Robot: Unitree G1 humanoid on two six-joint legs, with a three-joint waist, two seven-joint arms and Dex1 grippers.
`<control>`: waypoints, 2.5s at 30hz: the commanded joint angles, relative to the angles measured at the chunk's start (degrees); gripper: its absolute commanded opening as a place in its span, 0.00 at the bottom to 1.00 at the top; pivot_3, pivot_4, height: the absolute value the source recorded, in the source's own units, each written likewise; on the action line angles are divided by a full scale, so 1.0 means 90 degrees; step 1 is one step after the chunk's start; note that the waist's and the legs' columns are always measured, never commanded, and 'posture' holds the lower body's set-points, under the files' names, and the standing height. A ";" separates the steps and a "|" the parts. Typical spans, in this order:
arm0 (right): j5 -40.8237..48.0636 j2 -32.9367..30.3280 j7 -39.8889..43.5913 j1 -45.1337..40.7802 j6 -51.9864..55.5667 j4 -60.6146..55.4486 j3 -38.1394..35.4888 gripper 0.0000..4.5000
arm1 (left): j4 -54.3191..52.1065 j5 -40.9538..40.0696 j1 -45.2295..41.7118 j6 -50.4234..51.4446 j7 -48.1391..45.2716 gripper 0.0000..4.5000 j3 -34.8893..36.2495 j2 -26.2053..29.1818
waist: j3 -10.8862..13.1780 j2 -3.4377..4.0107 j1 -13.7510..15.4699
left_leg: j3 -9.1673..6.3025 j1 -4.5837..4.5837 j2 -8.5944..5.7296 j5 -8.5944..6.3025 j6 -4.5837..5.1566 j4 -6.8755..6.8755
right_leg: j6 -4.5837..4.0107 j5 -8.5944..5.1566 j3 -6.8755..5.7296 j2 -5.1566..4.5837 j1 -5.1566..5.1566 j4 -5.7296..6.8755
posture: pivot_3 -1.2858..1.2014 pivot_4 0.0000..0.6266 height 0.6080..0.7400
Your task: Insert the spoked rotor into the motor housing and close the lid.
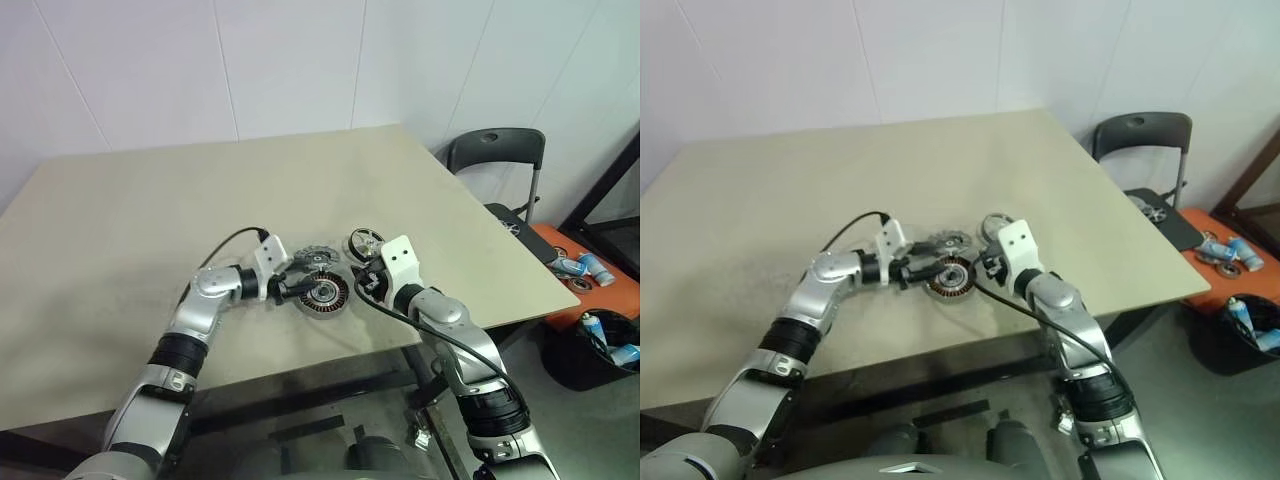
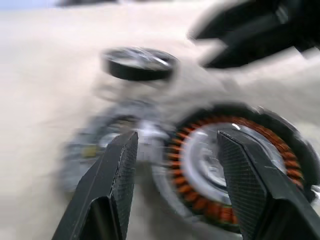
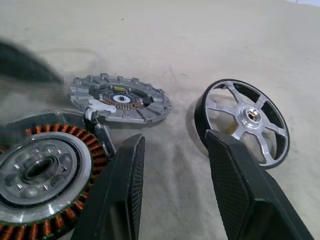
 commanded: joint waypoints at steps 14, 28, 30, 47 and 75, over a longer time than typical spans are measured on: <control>0.0630 -0.0327 0.1477 -0.0534 -0.0353 0.0192 0.0117 0.01 | -0.1843 -0.2379 0.0247 0.3277 0.1321 0.60 0.1949 0.0299 | 0.0000 -0.0001 0.0003 | -0.0001 0.0001 0.0000 0.0000 0.0000 0.0001 | 0.0004 0.0003 0.0000 -0.0001 0.0002 0.0001 | 0.52 0.00 1.00; -0.0002 -0.0172 0.1860 -0.1092 -0.0845 0.1709 0.0969 0.01 | -0.3010 -0.3110 0.1127 0.4605 0.0924 0.60 0.1520 0.0735 | 0.0001 0.0000 -0.0010 | 0.0000 0.0015 0.0000 0.0001 -0.0004 -0.0001 | -0.0001 0.0001 0.0002 0.0001 0.0009 0.0006 | 0.52 0.00 1.00; -0.0028 -0.0168 0.1927 -0.1101 -0.0881 0.1839 0.1019 0.01 | -0.2937 -0.3053 0.1122 0.4517 0.0940 0.60 0.1496 0.0732 | 0.0001 0.0001 -0.0009 | 0.0000 0.0013 -0.0003 0.0001 -0.0004 0.0000 | -0.0004 0.0000 0.0002 -0.0003 0.0009 0.0003 | 0.52 0.00 1.00; 0.1650 0.0066 0.2604 -0.1411 0.0201 0.1219 -0.0238 0.01 | -0.2769 -0.2830 0.1198 0.4198 0.0874 0.60 0.1373 0.0755 | 0.0002 0.0002 -0.0009 | 0.0001 0.0011 0.0000 0.0001 -0.0004 -0.0001 | 0.0002 0.0003 0.0006 -0.0005 0.0005 0.0005 | 0.52 0.00 1.00; 0.0366 -0.0467 0.2444 -0.1086 -0.0448 0.1775 0.1092 0.01 | -0.2705 -0.2715 0.1276 0.3963 0.0920 0.60 0.1250 0.0753 | 0.0002 0.0004 -0.0015 | 0.0005 0.0007 -0.0001 0.0000 -0.0004 -0.0002 | -0.0020 -0.0009 0.0007 -0.0007 -0.0001 0.0000 | 0.52 0.00 1.00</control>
